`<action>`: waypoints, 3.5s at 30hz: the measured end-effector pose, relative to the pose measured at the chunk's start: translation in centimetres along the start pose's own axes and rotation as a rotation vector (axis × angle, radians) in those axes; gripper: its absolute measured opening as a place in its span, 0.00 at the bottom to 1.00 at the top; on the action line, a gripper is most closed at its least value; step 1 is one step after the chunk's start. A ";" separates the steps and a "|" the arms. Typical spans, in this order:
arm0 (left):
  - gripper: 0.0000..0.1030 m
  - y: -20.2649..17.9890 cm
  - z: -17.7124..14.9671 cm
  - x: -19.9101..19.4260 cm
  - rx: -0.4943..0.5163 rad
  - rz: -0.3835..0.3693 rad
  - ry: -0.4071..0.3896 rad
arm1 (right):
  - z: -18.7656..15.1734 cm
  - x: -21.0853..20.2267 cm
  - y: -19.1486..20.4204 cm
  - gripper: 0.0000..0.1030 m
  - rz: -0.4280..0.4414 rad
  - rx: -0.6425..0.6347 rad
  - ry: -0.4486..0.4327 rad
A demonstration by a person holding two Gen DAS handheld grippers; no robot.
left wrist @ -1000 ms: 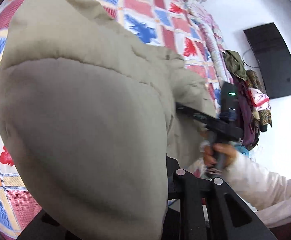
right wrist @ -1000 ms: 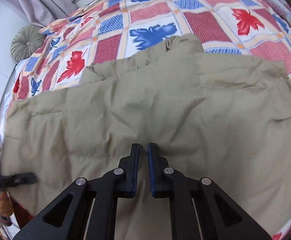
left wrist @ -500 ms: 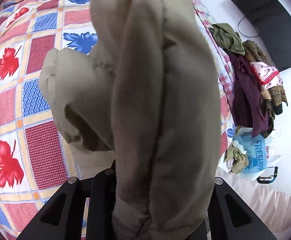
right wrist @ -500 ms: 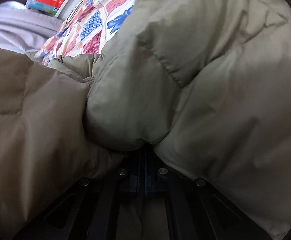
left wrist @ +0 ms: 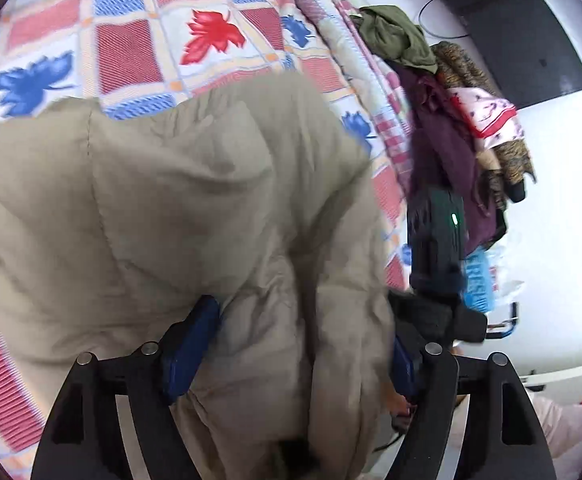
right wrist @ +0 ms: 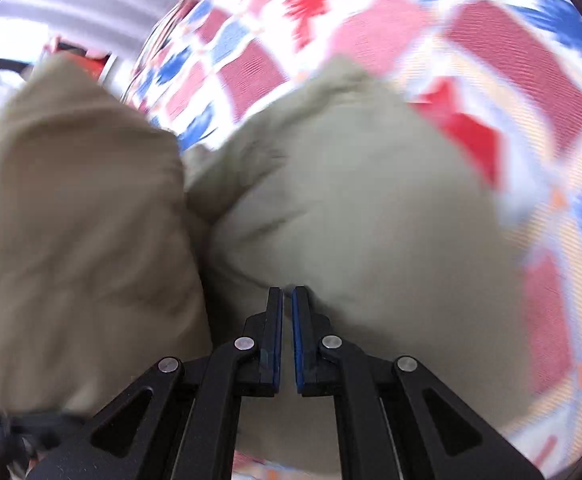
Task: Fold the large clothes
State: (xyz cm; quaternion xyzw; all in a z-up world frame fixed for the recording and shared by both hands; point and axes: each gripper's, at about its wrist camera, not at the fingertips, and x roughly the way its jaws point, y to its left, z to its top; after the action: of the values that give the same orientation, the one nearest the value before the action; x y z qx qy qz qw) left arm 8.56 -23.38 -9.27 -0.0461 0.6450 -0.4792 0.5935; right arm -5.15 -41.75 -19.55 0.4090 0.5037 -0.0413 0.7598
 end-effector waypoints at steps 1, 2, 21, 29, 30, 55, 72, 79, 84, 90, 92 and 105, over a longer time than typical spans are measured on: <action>0.74 0.4 0.4 1.0 -0.017 -0.049 0.008 | -0.5 -0.6 -0.8 0.06 -0.001 0.017 -0.006; 0.74 0.5 0.9 2.1 -0.033 -0.090 0.016 | -0.8 -1.1 -1.6 0.06 0.001 0.035 -0.010; 0.74 -0.9 5.3 8.4 0.015 0.016 0.038 | -5.6 -6.9 1.9 0.74 0.266 -0.045 -0.021; 0.74 -0.1 4.0 -2.2 0.095 0.267 -0.314 | -4.6 -4.4 1.1 0.17 -0.019 -0.011 -0.037; 0.74 1.1 3.5 -3.4 0.083 0.326 -0.354 | -4.8 -4.6 1.1 0.16 -0.037 -0.025 -0.043; 0.74 4.2 8.4 7.1 0.030 0.491 -0.307 | -5.9 -4.4 -6.8 0.17 -0.157 0.047 -0.019; 0.74 4.1 7.6 4.2 0.001 0.503 -0.332 | 7.1 -1.2 -0.1 0.63 0.159 0.043 -0.070; 0.74 4.2 3.1 -1.9 -0.031 0.574 -0.401 | 7.1 1.2 3.2 0.06 -0.106 -0.150 -0.042; 0.74 6.4 -0.2 -2.7 -0.109 0.575 -0.343 | 6.3 1.6 1.6 0.06 -0.198 -0.188 -0.017; 0.74 8.0 -2.1 -1.9 -0.170 0.525 -0.283 | 6.2 2.5 0.4 0.06 -0.172 -0.138 -0.003; 0.74 8.1 -2.3 -1.8 -0.179 0.501 -0.273 | 5.9 1.8 0.8 0.06 -0.160 -0.149 0.002; 0.86 10.0 -3.3 -2.1 -0.250 0.410 -0.265 | 4.8 -5.2 -1.1 0.70 -0.115 -0.128 -0.066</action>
State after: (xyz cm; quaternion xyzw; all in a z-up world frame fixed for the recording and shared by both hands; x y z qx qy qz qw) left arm 11.58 -14.82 -15.02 -0.0501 0.6117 -0.2555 0.7470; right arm -4.73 -47.46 -15.24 0.3283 0.5029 -0.0660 0.7969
